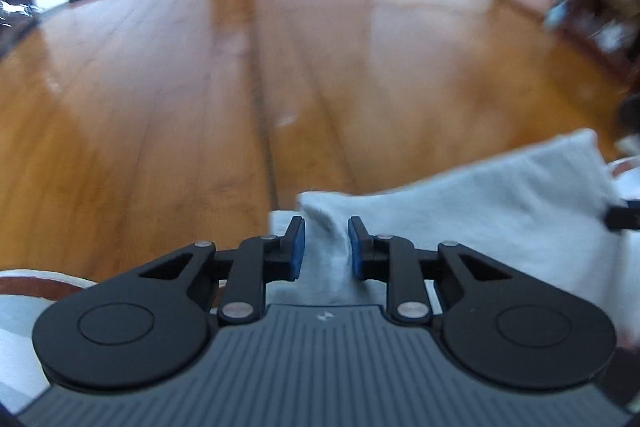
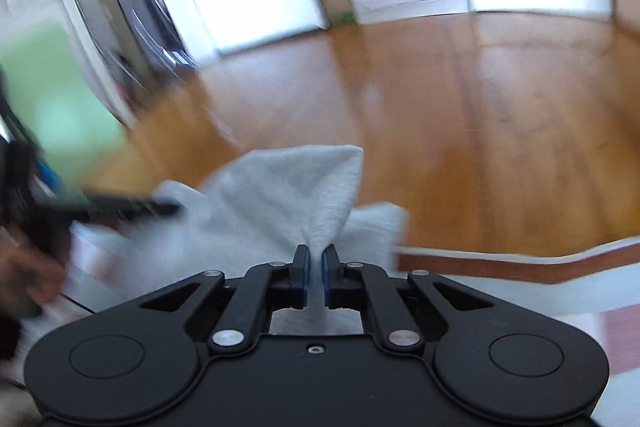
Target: Fold clothes
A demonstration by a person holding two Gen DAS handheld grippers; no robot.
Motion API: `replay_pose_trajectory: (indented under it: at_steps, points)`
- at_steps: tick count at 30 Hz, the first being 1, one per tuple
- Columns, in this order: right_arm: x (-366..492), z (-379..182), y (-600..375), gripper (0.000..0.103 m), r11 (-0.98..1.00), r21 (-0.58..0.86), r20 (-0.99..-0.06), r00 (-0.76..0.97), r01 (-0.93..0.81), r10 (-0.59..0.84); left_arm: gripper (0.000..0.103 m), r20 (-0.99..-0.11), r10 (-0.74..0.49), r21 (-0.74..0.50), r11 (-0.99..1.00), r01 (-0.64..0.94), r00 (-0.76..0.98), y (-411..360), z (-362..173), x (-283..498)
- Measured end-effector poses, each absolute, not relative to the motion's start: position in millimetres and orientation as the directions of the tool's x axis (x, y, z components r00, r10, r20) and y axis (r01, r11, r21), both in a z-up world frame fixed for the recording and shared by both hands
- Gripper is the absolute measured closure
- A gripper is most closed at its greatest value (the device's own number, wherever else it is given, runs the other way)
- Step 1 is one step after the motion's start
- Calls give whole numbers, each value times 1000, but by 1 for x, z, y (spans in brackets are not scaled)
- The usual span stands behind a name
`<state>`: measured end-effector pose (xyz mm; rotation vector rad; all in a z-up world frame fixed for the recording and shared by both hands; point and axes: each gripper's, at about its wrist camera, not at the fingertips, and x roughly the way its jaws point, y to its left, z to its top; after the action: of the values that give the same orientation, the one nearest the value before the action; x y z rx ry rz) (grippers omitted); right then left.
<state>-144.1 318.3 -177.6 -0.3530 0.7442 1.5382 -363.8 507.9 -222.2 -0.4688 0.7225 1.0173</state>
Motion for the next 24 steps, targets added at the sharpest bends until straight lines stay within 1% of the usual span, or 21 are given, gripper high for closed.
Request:
replay_pose_trajectory:
  at_steps: [3, 5, 7, 8, 9, 10, 11, 12, 13, 14, 15, 16, 17, 18, 20, 23, 24]
  points:
    - [-151, -202, 336, 96, 125, 172, -720, -38, -977, 693, 78, -738, 615, 56, 465, -883, 277, 511, -234, -351]
    - [-160, -205, 344, 96, 176, 146, -745, 9, -973, 667, 77, -722, 644, 116, 471, -874, 252, 505, -230, -347]
    - [-169, -200, 347, 94, 198, 89, -759, 63, -976, 648, 77, -705, 665, 124, 457, -881, 246, 500, -223, -353]
    - [-172, -197, 347, 91, 208, 54, -764, 94, -977, 638, 77, -696, 674, 117, 447, -887, 248, 499, -219, -358]
    - [-172, -194, 344, 80, 224, 13, -764, 135, -974, 631, 77, -686, 681, 105, 439, -892, 254, 497, -215, -364]
    - [-175, -189, 341, 76, 237, -27, -753, 175, -971, 634, 77, -675, 682, 73, 439, -895, 280, 494, -209, -370]
    - [-173, -183, 336, 76, 233, -62, -725, 204, -970, 658, 77, -664, 683, 40, 440, -897, 305, 492, -203, -377]
    - [-172, -177, 331, 72, 228, -93, -696, 227, -969, 681, 75, -654, 679, 4, 443, -896, 333, 489, -197, -383]
    - [-174, -171, 328, 71, 197, -92, -672, 207, -976, 711, 73, -656, 658, -41, 458, -888, 370, 487, -192, -389]
    - [-175, -165, 326, 71, 166, -91, -650, 185, -982, 737, 66, -658, 634, -87, 472, -877, 407, 486, -188, -395]
    - [-175, -163, 329, 70, 134, -76, -653, 151, -988, 742, 57, -668, 600, -138, 483, -865, 441, 486, -187, -400]
    - [-175, -160, 332, 64, 103, -61, -656, 118, -993, 745, 53, -677, 570, -185, 482, -857, 467, 487, -188, -404]
    - [-175, -158, 336, 58, 76, -48, -659, 89, -996, 747, 44, -687, 546, -227, 465, -856, 479, 489, -191, -409]
    - [-173, -159, 342, 51, 91, -46, -666, 98, -995, 740, 39, -700, 528, -256, 443, -859, 481, 494, -197, -412]
    - [-157, -164, 350, 50, 148, 8, -671, 105, -989, 734, 38, -726, 491, -303, 401, -865, 482, 502, -209, -416]
    - [-128, -185, 364, 49, 216, 183, -722, 18, -959, 691, 36, -785, 434, -265, 409, -873, 442, 510, -226, -408]
    - [-119, -193, 369, 49, 239, 237, -737, -14, -942, 676, 36, -780, 424, -288, 410, -866, 460, 510, -229, -408]
